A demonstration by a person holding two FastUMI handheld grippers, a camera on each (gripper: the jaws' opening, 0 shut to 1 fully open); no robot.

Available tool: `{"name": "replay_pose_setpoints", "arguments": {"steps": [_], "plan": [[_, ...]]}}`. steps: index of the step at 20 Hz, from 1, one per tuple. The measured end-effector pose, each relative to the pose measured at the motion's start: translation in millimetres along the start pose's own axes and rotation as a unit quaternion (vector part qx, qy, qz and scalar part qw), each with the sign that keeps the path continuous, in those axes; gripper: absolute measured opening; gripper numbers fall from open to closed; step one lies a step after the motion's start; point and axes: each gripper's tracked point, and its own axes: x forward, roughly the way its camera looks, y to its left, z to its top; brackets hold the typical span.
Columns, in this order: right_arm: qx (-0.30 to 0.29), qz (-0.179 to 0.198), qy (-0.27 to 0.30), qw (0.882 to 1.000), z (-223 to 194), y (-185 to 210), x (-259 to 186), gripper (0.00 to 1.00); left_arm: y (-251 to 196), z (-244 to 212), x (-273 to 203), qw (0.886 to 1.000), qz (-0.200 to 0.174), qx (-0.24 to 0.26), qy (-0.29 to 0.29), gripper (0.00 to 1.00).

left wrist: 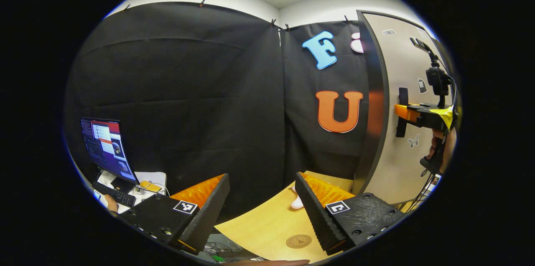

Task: Open the cabinet door with the right hand, grasp the bottle in the cabinet with the left hand and place it on the coaster, then close the cabinet door with the right hand.

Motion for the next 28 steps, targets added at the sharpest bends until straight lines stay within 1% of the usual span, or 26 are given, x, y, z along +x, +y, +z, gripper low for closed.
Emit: {"name": "replay_pose_setpoints", "arguments": {"steps": [3,5,7,9,11,14,17,21,25,28], "plan": [[0.013,0.005,0.009,1.000,-1.6,-0.6,-3.7,0.24,18.2,8.2,0.7,1.000,0.000,0.000,-0.016,0.95],[0.030,0.003,0.005,1.000,-1.8,0.1,-10.1,0.23,28.8,8.3,2.3,1.000,0.003,-0.005,-0.023,0.95],[0.038,0.003,0.002,0.999,-3.4,-2.0,-13.8,0.22,34.8,-1.1,3.5,1.000,0.001,-0.012,-0.010,0.96],[0.035,0.004,0.003,0.999,-4.3,-2.5,-20.1,0.20,34.7,-7.8,4.6,1.000,-0.010,-0.015,0.000,0.95],[0.043,0.007,0.008,0.999,-4.4,-1.5,-30.0,0.21,31.6,-13.1,6.2,1.000,-0.021,-0.008,0.003,0.95],[0.042,0.024,0.018,0.999,-6.0,1.7,-45.0,0.21,10.7,-19.5,8.4,0.999,-0.051,0.014,0.000,0.95],[0.042,0.044,0.030,0.998,-8.8,3.5,-57.5,0.21,-21.0,-27.1,11.4,0.996,-0.082,0.036,-0.002,0.94],[0.036,0.046,0.043,0.997,-9.7,-1.8,-78.2,0.21,-73.0,-41.2,15.2,0.989,-0.134,0.054,0.014,0.94],[0.043,0.043,0.046,0.997,-10.1,-8.2,-97.9,0.21,-123.7,-40.4,6.9,0.978,-0.193,0.080,-0.003,0.94],[0.056,0.024,0.039,0.997,-13.0,-16.1,-105.0,0.21,-174.5,-49.4,3.5,0.965,-0.243,0.094,0.002,0.94]]}}
